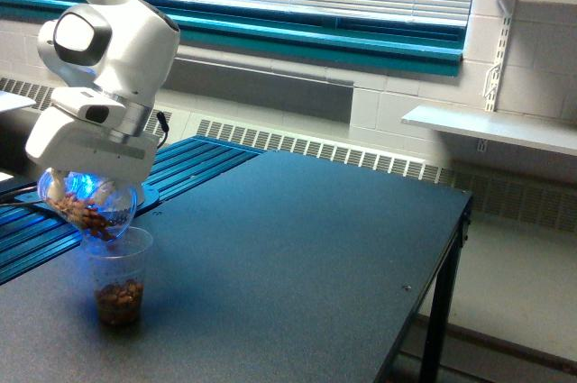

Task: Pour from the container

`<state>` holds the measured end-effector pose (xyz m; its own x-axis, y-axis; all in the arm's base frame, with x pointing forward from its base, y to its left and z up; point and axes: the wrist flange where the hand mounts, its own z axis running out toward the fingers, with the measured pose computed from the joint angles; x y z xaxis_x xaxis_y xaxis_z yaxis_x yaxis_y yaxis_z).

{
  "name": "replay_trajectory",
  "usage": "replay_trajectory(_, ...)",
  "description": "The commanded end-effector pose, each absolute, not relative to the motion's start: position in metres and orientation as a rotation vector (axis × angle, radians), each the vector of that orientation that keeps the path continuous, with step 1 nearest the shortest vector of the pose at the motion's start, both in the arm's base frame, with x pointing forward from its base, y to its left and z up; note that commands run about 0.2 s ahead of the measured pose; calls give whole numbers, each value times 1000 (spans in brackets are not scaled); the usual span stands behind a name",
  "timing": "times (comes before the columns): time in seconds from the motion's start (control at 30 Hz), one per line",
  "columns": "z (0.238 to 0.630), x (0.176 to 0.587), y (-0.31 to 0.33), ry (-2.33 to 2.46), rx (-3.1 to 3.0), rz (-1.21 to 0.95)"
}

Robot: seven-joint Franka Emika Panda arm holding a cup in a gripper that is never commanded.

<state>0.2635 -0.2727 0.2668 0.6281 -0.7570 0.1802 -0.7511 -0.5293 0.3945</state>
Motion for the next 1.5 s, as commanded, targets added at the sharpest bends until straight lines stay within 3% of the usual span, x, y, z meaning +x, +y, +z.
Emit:
replay_trajectory(0.03, 266, 267, -273, -1162, 2424, -43)
replay_trajectory(1.5, 269, 274, -268, -1067, 2428, -93)
